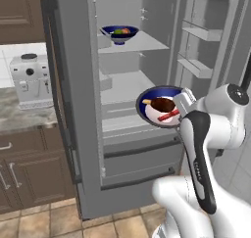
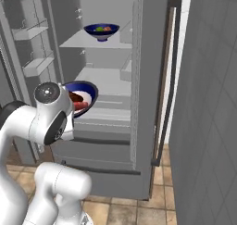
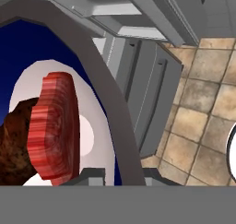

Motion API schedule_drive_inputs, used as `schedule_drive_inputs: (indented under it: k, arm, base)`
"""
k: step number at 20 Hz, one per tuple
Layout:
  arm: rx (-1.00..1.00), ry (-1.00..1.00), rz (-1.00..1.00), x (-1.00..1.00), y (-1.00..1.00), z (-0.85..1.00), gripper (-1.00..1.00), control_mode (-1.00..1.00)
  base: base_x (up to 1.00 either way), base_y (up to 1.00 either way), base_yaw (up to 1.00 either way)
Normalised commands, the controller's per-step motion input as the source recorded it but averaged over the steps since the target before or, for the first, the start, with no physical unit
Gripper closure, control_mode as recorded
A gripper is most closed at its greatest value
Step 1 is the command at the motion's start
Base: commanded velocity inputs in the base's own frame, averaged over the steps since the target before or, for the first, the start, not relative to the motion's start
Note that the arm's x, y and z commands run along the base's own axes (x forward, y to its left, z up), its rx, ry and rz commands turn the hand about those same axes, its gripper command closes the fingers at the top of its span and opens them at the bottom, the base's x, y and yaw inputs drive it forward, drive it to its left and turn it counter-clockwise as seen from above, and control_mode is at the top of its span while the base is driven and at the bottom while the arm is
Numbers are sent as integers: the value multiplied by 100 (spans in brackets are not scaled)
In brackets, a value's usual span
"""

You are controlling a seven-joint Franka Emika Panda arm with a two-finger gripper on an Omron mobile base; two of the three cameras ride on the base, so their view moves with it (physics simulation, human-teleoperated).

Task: Place the bowl with the lime and sweet potato on the top shelf of the fridge. Place the bowl with the steaks on the second highest shelf of the fridge.

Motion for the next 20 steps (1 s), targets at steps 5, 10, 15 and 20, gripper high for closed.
schedule_drive_inputs:
  k: [5, 10, 15, 20]
  arm:
    - [0, 0, 0, 0, 0, 0, 100, 100]
    - [0, 0, 0, 0, 0, 0, 100, 100]
    - [0, 0, 0, 0, 0, 0, 100, 100]
    - [0, 0, 0, 0, 0, 0, 100, 100]
  base:
    - [50, 10, -1]
    - [46, 4, 0]
    - [51, 7, 0]
    - [51, 11, 0]
